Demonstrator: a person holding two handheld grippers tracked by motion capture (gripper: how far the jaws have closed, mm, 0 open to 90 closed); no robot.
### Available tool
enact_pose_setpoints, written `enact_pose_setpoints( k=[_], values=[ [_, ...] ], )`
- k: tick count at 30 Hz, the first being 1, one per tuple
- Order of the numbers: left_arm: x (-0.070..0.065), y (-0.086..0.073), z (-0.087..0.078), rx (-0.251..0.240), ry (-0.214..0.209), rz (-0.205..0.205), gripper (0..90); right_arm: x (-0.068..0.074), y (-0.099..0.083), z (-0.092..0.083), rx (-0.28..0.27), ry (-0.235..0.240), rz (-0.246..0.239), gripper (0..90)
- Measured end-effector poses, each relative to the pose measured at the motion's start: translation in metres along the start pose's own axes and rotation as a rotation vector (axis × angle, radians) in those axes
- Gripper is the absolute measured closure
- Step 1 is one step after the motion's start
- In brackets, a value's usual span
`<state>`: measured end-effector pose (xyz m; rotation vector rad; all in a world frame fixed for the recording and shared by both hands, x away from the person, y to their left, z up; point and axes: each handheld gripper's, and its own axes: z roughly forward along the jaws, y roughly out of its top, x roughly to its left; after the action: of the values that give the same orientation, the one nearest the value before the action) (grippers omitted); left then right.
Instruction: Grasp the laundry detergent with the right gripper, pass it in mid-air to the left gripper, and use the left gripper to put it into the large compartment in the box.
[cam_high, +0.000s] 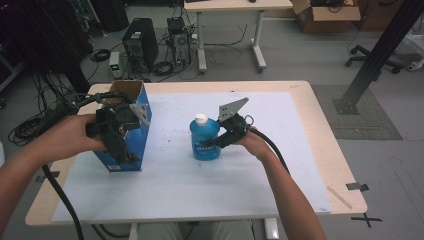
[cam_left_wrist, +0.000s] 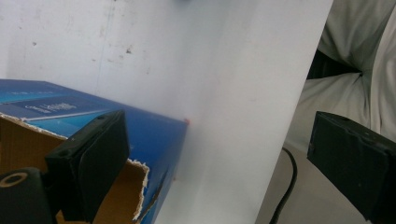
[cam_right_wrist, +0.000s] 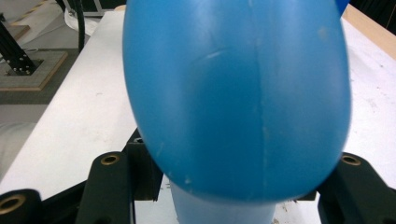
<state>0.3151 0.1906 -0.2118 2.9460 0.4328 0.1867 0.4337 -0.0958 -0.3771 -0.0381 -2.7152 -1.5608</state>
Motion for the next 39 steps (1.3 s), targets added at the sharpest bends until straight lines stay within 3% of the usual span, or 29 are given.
enact_pose_setpoints(
  k=[5,17,34,39],
  values=[
    [-0.001,0.003,-0.003,-0.004,0.007,0.003,6.2,0.007,0.011,-0.010,-0.006,-0.018,-0.020,42.2],
    [-0.003,0.020,-0.012,-0.012,0.017,0.031,6.2,0.028,0.030,-0.035,-0.013,-0.026,-0.009,42.2],
    [-0.008,0.046,-0.026,-0.030,0.007,0.069,6.4,0.063,0.052,-0.040,0.034,0.011,-0.015,42.3],
    [-0.011,0.050,-0.026,-0.008,0.008,0.088,6.4,0.070,0.053,-0.040,0.025,0.022,-0.018,42.3]
  ],
)
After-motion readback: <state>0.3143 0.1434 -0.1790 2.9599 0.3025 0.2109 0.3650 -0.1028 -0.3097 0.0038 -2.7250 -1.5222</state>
